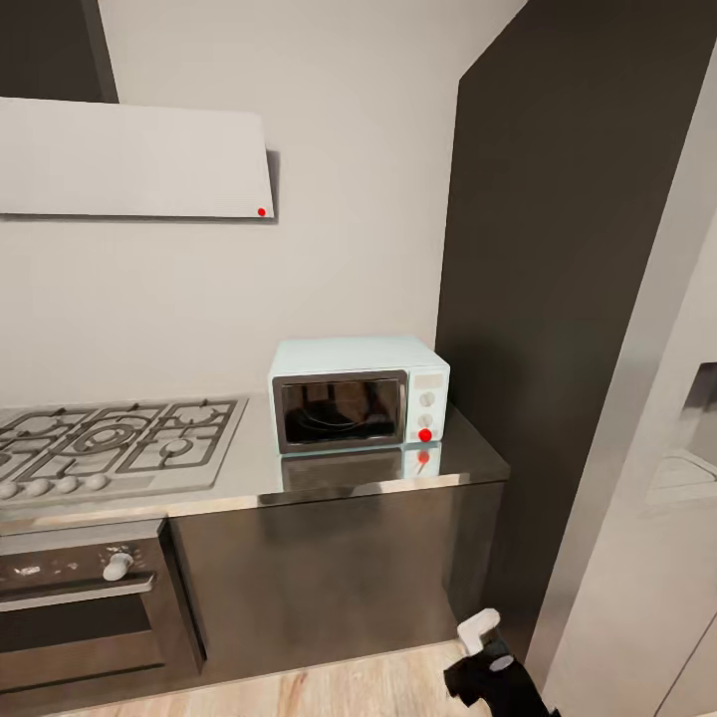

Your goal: In the kitchen, take the popcorn bag from the countertop, put it into the microwave, and heat it until the popcorn is cooked so the cooked popcorn ends up inside the bag.

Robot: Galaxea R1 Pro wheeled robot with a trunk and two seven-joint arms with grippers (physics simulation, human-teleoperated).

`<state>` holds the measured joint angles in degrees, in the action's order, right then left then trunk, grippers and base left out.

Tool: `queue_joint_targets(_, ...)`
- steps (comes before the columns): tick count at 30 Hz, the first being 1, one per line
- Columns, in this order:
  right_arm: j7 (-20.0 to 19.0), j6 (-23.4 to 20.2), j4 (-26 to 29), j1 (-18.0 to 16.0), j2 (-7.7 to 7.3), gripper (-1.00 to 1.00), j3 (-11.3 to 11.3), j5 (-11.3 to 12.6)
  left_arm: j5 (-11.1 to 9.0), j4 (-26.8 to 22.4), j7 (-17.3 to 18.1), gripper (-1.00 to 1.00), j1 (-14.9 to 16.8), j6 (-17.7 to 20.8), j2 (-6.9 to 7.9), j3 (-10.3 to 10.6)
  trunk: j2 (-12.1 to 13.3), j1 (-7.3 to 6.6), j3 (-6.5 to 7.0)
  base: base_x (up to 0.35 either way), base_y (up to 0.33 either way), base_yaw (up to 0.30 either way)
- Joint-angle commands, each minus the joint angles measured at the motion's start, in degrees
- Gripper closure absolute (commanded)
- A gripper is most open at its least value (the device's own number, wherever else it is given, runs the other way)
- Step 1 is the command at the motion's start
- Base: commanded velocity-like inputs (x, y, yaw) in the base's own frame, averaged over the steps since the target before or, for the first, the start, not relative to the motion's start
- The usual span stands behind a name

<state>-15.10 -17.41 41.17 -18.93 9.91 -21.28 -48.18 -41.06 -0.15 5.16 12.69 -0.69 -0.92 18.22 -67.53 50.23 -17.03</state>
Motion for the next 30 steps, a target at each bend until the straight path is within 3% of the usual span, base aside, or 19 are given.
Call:
queue_joint_targets(1, -6.0, -4.3, 7.4, 0.0, 0.09, -1.0, 1.5, 1.1, -0.6, 0.1, 0.2, -1.0, 0.1, -0.1, -0.03, 0.5, 0.0, 0.0, -0.09, 0.0, 0.0, 0.0)
queue_joint_targets(3, -10.3, -11.1, 15.8, 0.1, 0.09, -1.0, 5.0, 5.4, -0.6, 0.1, 0.2, -1.0, 0.1, -0.1, -0.04, 0.5, 0.0, 0.0, -0.09, 0.0, 0.0, 0.0)
queue_joint_targets(6, -12.0, -22.7, 28.6, -0.9, 0.09, -1.0, 12.1, 13.0, -0.6, 0.1, 0.2, -1.0, 0.1, -0.1, -0.05, 0.5, 0.0, 0.0, -0.09, 0.0, 0.0, 0.0)
queue_joint_targets(8, -12.0, -29.0, 36.9, -2.4, 0.09, -1.0, 15.0, 15.1, -0.6, 0.1, 0.2, -1.0, 0.1, -0.1, -0.05, 0.5, 0.0, 0.0, -0.09, 0.0, 0.0, 0.0)
queue_joint_targets(11, -11.4, -33.7, 42.8, -6.7, 0.09, -1.0, 17.4, 15.8, -0.6, 0.0, 0.2, -1.0, 0.1, -0.1, -0.05, 0.5, 0.0, 0.0, -0.09, 0.0, 0.0, 0.0)
queue_joint_targets(15, -4.5, -32.7, 44.7, -10.9, 0.09, -1.0, 18.0, 16.6, -0.5, 0.1, 0.2, -1.0, 0.1, -0.1, -0.05, 0.5, 0.0, 0.0, -0.09, 0.0, 0.0, 0.0)
queue_joint_targets(18, 4.0, -25.3, 44.5, -11.4, 0.09, -1.0, 18.0, 20.4, -0.5, 0.0, 0.2, -1.0, 0.1, -0.1, -0.05, 0.5, 0.0, 0.0, -0.09, 0.0, 0.0, 0.0)
queue_joint_targets(20, 8.5, -23.6, 44.3, -11.5, 0.09, -1.0, 18.1, 23.6, -0.5, 0.0, 0.2, -1.0, 0.1, 0.0, -0.09, 0.5, 0.0, 0.0, -0.09, 0.0, 0.0, 0.0)
queue_joint_targets(23, 10.6, -23.1, 44.2, -11.5, 0.09, -1.0, 18.2, 25.8, -0.5, 0.0, 0.2, -1.0, 0.1, 0.0, -0.13, 0.6, 0.0, 0.0, -0.09, 0.0, 0.0, 0.0)
queue_joint_targets(30, 11.3, -18.3, 43.5, -11.5, 0.09, -1.0, 18.2, 26.7, -0.5, 0.0, 0.2, -1.0, 0.1, 0.0, -0.14, 0.6, 0.0, 0.0, -0.09, 0.0, 0.0, 0.0)
